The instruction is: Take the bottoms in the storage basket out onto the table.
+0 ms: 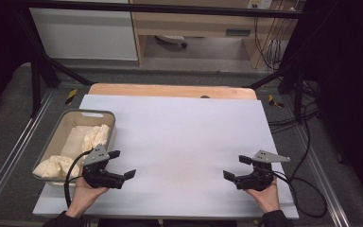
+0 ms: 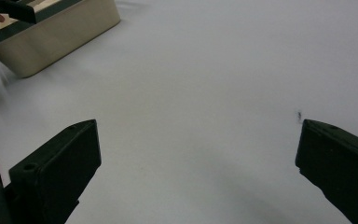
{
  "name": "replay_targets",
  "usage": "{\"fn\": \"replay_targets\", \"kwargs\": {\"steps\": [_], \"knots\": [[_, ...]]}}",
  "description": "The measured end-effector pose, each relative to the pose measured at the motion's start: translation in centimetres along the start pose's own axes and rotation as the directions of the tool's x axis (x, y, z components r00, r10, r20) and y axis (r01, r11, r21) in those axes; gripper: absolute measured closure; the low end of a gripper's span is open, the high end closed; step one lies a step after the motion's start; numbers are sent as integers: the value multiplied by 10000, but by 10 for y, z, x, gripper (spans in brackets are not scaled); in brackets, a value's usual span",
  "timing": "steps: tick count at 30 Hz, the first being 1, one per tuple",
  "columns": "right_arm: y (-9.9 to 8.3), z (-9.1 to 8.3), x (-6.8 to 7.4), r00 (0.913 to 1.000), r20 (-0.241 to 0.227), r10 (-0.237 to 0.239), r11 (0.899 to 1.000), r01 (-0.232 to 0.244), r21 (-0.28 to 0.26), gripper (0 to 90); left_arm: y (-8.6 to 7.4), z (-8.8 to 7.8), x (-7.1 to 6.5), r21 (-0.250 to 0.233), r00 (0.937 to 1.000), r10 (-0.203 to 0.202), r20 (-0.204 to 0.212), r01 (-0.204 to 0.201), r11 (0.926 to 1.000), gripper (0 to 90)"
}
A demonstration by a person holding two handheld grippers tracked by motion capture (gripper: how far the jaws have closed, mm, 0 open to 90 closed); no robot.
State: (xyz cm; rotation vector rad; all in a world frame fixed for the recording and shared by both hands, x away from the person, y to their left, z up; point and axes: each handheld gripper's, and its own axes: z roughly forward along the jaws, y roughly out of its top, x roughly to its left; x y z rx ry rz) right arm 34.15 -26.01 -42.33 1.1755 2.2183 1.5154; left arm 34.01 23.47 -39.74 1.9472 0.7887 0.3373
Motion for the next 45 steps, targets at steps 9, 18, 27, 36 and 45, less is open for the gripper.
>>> {"fn": "replay_targets", "kwargs": {"steps": [9,18,27,36,45], "knots": [[0,0,0,10000,40,-36,9999,36,95,5,1,-2,1,-18,10000,-66,11,66,10000,44],[0,1,-1,10000,6,-50,9999,50,157,5,2,-4,1,0,10000,-86,-36,86,10000,44],[0,0,-1,10000,-5,-41,9999,41,152,5,5,-8,1,-17,9999,-77,-114,77,10000,44],[-1,1,0,10000,5,-32,9997,32,241,6,6,-14,1,109,9997,-8,-247,11,9999,44],[-1,1,0,10000,31,-28,9996,27,280,5,7,-20,3,96,9995,-4,-319,7,10000,43]]}}
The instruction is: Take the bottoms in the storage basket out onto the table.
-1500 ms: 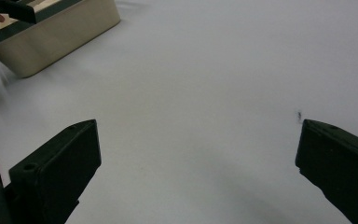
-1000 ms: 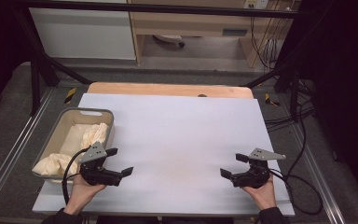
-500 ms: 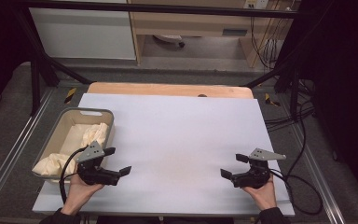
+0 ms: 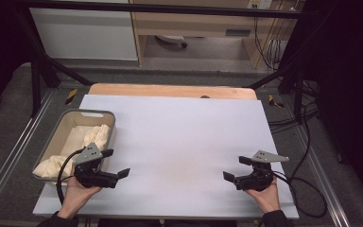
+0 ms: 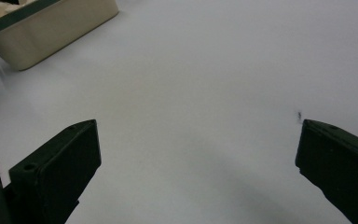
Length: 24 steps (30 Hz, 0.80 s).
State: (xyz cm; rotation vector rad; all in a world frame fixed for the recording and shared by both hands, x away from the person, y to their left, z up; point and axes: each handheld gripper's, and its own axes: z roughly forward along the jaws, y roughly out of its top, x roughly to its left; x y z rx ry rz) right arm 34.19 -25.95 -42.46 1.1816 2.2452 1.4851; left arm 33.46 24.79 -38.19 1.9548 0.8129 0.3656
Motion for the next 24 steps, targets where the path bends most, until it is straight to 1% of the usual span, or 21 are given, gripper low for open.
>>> {"fn": "replay_targets", "kwargs": {"steps": [6,7,17,24], "knots": [[0,1,0,10000,50,-38,9999,38,103,5,-1,-3,4,113,9999,-75,-142,77,9999,42],[0,1,0,10000,59,-36,9999,35,122,5,-1,-4,5,154,9997,-66,-221,70,9999,42],[-1,2,-1,10000,64,-11,9998,9,217,5,0,-11,12,243,9992,-210,-340,218,9995,35],[-1,3,-1,10000,57,-41,9996,40,276,5,0,-19,19,178,9979,-361,-538,371,9992,34]]}}
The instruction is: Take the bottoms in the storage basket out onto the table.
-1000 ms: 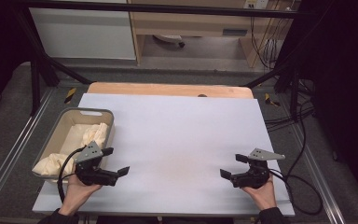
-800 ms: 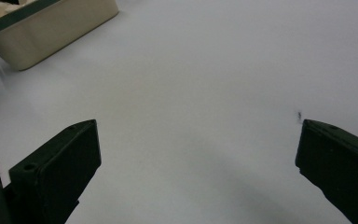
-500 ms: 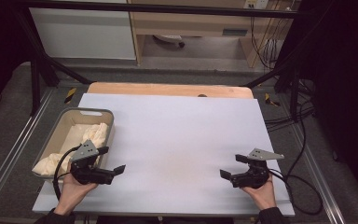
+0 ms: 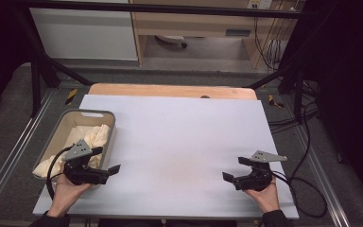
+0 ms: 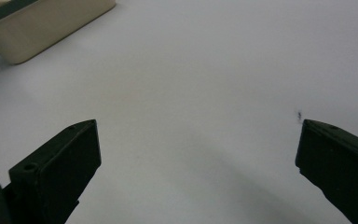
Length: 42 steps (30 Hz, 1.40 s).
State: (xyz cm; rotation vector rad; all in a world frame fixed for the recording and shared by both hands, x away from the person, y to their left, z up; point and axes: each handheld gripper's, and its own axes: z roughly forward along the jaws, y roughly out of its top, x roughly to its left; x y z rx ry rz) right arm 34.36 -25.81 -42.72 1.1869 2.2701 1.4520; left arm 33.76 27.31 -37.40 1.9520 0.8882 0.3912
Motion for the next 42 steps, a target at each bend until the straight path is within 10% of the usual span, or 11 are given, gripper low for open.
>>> {"fn": "replay_targets", "kwargs": {"steps": [42], "knots": [[-1,2,0,9999,133,-10,9998,7,189,5,-12,-35,36,725,9892,-798,-1233,892,9934,22]]}}
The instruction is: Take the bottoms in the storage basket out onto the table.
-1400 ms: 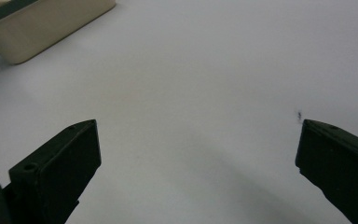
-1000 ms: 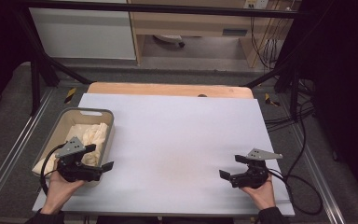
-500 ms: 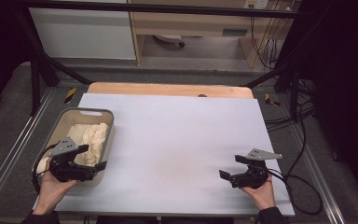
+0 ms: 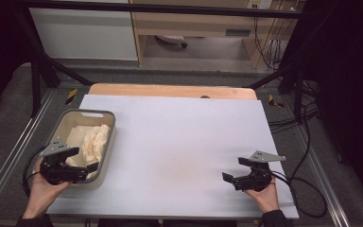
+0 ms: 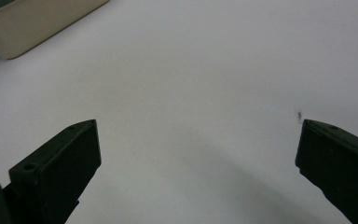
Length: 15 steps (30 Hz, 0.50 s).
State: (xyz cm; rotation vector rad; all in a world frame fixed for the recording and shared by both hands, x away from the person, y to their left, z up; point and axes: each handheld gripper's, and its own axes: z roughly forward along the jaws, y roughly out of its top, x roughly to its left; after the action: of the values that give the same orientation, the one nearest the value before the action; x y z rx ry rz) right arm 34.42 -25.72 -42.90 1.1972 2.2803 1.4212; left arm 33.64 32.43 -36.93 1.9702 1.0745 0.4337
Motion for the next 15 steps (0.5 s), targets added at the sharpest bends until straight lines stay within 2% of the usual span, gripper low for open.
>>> {"fn": "replay_targets", "kwargs": {"steps": [1,5,15], "knots": [[0,0,0,10000,-2,-1,10000,1,3,5,0,0,0,55,10000,-27,-9,27,10000,19],[0,0,0,10000,-1,13,10000,-13,46,5,0,4,0,706,9982,-219,-558,258,9972,17],[0,0,0,10000,11,31,10000,-31,27,5,-5,10,7,929,9955,-498,-804,572,9940,35]]}}
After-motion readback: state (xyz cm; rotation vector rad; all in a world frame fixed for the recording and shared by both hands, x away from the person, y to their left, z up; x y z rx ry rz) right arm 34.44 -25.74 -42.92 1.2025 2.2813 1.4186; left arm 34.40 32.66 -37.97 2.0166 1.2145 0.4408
